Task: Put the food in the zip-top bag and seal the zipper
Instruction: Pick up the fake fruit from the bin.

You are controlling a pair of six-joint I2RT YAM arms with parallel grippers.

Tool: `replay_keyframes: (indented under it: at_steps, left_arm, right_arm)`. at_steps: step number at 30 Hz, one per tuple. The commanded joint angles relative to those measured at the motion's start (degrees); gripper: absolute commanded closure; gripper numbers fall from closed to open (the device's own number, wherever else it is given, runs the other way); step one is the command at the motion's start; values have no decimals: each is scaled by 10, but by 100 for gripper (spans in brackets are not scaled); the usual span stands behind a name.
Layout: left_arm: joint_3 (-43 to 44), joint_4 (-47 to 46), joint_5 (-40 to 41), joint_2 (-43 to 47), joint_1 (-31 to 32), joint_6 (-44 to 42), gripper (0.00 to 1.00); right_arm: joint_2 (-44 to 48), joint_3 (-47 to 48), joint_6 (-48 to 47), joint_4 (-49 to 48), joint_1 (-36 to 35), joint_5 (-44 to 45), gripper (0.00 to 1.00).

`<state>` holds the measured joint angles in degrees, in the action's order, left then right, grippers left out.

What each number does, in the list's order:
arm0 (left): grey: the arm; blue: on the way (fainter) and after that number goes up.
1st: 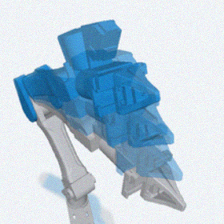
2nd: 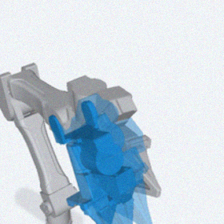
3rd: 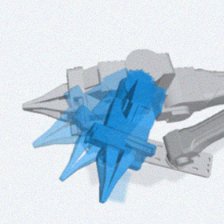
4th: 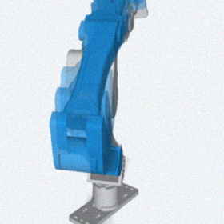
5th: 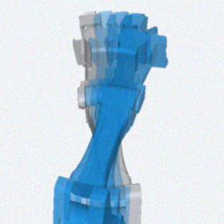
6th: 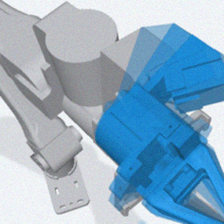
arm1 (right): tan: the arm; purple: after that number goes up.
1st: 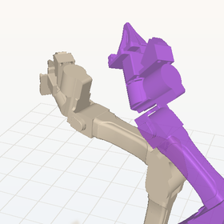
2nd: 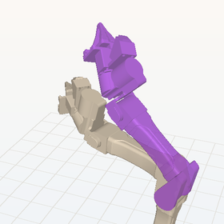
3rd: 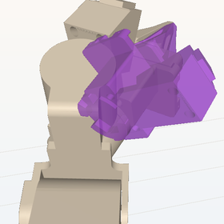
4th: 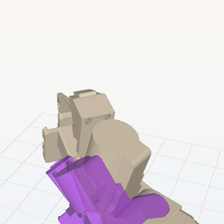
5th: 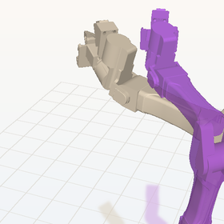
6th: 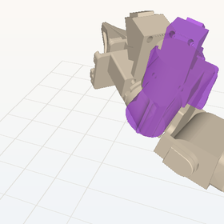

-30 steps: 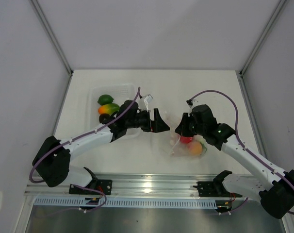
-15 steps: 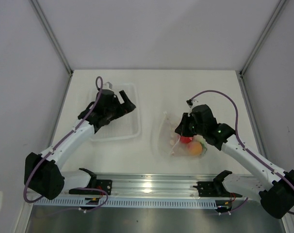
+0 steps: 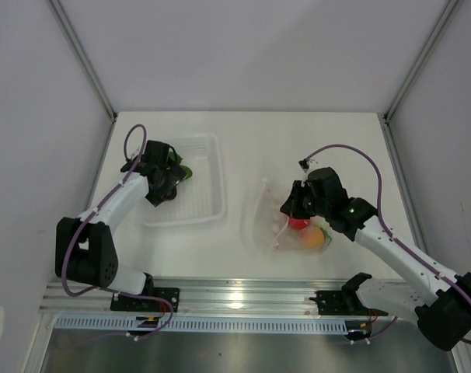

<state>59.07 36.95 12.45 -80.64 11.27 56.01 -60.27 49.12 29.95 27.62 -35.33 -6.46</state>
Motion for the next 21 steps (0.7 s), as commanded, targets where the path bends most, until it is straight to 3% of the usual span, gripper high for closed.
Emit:
replay_keyframes:
  at_steps: [1, 21]
  left_arm:
    - [34, 34, 11, -40, -20, 41, 1]
    - [84, 40, 35, -177, -48, 93, 3]
  right_arm:
    - [15, 5, -4, -3, 3, 7, 100]
    - [13, -2, -13, 1, 6, 15, 100]
